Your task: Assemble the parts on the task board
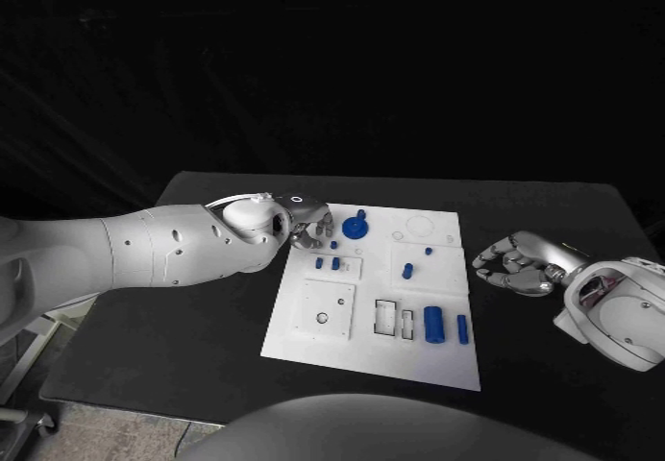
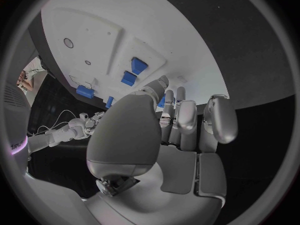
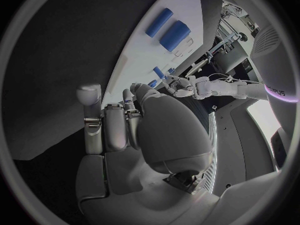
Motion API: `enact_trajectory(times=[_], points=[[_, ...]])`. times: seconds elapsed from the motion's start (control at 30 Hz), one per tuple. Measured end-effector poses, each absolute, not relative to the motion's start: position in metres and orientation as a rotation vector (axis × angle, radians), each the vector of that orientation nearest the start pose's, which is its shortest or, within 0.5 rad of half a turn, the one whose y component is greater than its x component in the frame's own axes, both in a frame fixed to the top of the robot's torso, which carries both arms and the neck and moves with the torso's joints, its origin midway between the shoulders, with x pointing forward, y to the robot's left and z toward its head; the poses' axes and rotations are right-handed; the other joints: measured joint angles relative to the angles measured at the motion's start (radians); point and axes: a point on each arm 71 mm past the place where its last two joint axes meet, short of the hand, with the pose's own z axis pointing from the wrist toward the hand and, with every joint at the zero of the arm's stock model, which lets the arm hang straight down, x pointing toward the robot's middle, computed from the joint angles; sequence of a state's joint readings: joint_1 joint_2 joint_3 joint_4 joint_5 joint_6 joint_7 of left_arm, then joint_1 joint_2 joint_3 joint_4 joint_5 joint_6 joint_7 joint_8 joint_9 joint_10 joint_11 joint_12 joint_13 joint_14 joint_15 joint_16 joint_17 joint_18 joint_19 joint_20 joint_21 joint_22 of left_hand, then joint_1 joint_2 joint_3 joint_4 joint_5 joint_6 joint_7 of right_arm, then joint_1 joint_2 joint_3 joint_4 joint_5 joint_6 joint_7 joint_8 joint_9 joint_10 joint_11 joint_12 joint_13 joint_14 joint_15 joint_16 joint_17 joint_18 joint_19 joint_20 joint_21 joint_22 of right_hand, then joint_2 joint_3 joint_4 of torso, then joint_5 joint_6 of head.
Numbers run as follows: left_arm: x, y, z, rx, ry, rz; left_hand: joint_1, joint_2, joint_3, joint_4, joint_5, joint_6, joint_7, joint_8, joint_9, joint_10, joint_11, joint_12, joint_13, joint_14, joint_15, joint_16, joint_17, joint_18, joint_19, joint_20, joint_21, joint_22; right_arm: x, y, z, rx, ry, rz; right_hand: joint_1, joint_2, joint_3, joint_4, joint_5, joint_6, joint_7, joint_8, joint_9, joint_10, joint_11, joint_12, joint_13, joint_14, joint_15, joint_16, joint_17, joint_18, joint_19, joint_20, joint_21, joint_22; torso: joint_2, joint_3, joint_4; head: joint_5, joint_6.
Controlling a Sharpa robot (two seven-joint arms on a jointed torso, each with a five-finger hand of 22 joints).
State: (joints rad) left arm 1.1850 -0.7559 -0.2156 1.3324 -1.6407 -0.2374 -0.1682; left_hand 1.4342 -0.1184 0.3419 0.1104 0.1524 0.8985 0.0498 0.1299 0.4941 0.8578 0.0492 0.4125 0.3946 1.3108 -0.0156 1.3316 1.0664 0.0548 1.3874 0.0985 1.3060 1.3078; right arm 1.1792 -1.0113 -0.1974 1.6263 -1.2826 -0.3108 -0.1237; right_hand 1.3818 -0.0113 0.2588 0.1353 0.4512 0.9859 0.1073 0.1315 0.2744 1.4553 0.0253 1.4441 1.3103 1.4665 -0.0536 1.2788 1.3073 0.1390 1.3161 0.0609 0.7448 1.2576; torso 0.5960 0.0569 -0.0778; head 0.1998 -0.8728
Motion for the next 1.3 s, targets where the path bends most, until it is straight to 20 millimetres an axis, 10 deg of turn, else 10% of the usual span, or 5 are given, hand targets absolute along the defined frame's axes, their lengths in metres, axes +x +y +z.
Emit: enact_trajectory(times=[0.43, 0.63, 0.8, 1.03, 1.3], points=[[0.503, 0.267, -0.249, 0.185, 1.674, -0.391, 0.016, -0.052, 0.064, 0.044, -0.025, 0.004, 0.014, -0.004, -0.003, -0.184, -0.002, 0.129, 0.075, -0.462, 0.032, -0.371, -0.427, 0.087, -0.457, 0.028, -0.557, 0.0, 0.451, -0.248, -0.181, -0.031, 1.766, 0.625, 0.014, -0.051, 0.026, -0.026, -0.006, 0.024, -0.012, 0.028, 0.024, -0.275, -0.004, -0.374, -0.162, -0.004, 0.004, -0.068, -0.052, 0.0, -0.038, 0.0, -0.097, -0.025, -0.002, -0.005, 0.0043, 0.023, 0.0], [0.496, 0.271, -0.237, 0.034, 1.566, -0.65, 0.0, -0.069, 0.079, 0.124, 0.002, 0.005, 0.016, 0.021, 0.008, -0.293, -0.011, 0.197, 0.088, -0.663, 0.055, -0.442, -0.445, 0.101, -0.708, 0.036, -0.779, -0.008, 0.457, -0.229, -0.162, -0.099, 1.723, 0.636, 0.032, -0.097, 0.063, -0.063, 0.17, 0.057, -0.01, 0.087, 0.102, -0.477, 0.017, -0.723, -0.432, -0.022, 0.003, -0.126, -0.098, 0.016, -0.071, -0.005, -0.165, -0.036, -0.005, -0.0136, 0.0118, 0.017, 0.0], [0.487, 0.262, -0.23, -0.161, 1.509, -0.935, 0.007, -0.053, -0.013, 0.166, 0.16, 0.019, -0.002, 0.122, 0.07, -0.354, -0.033, 0.264, 0.096, -0.777, 0.018, -0.511, -0.484, 0.101, -0.825, 0.012, -0.884, -0.04, 0.461, -0.204, -0.159, -0.188, 1.707, 0.649, 0.022, -0.112, 0.079, -0.079, 0.221, -0.004, -0.012, 0.105, 0.17, -0.552, 0.017, -0.81, -0.502, -0.06, -0.001, -0.184, -0.14, 0.026, -0.116, -0.008, -0.231, -0.035, -0.005, -0.0213, 0.0212, 0.011, 0.0], [0.473, 0.255, -0.229, -0.548, 1.472, -1.279, -0.121, 0.036, -0.229, 0.173, 0.225, -0.172, 0.041, 0.075, 0.014, -0.55, 0.016, 0.219, 0.019, -1.006, 0.074, -0.757, -0.636, 0.101, -0.995, 0.054, -1.074, -0.145, 0.463, -0.175, -0.169, -0.35, 1.709, 0.621, -0.021, -0.141, 0.088, -0.063, 0.092, -0.113, -0.028, 0.058, 0.177, -0.694, 0.034, -0.948, -0.612, -0.094, 0.018, -0.23, -0.174, 0.031, -0.152, 0.005, -0.285, -0.037, -0.002, -0.0276, 0.0316, -0.008, 0.0], [0.464, 0.251, -0.233, -0.811, 1.442, -1.475, -0.094, 0.109, -0.384, 0.181, 0.246, -0.273, 0.017, -0.044, -0.19, -0.687, -0.012, 0.04, -0.219, -1.18, 0.093, -1.145, -0.942, 0.101, -1.123, 0.118, -1.244, -0.373, 0.464, -0.168, -0.197, -0.493, 1.756, 0.516, -0.037, -0.152, 0.082, -0.038, -0.074, -0.13, -0.041, 0.002, 0.119, -0.713, 0.047, -1.063, -0.752, -0.086, 0.029, -0.211, -0.163, 0.031, -0.133, 0.024, -0.314, -0.046, -0.002, -0.0321, 0.0366, -0.031, 0.0]])
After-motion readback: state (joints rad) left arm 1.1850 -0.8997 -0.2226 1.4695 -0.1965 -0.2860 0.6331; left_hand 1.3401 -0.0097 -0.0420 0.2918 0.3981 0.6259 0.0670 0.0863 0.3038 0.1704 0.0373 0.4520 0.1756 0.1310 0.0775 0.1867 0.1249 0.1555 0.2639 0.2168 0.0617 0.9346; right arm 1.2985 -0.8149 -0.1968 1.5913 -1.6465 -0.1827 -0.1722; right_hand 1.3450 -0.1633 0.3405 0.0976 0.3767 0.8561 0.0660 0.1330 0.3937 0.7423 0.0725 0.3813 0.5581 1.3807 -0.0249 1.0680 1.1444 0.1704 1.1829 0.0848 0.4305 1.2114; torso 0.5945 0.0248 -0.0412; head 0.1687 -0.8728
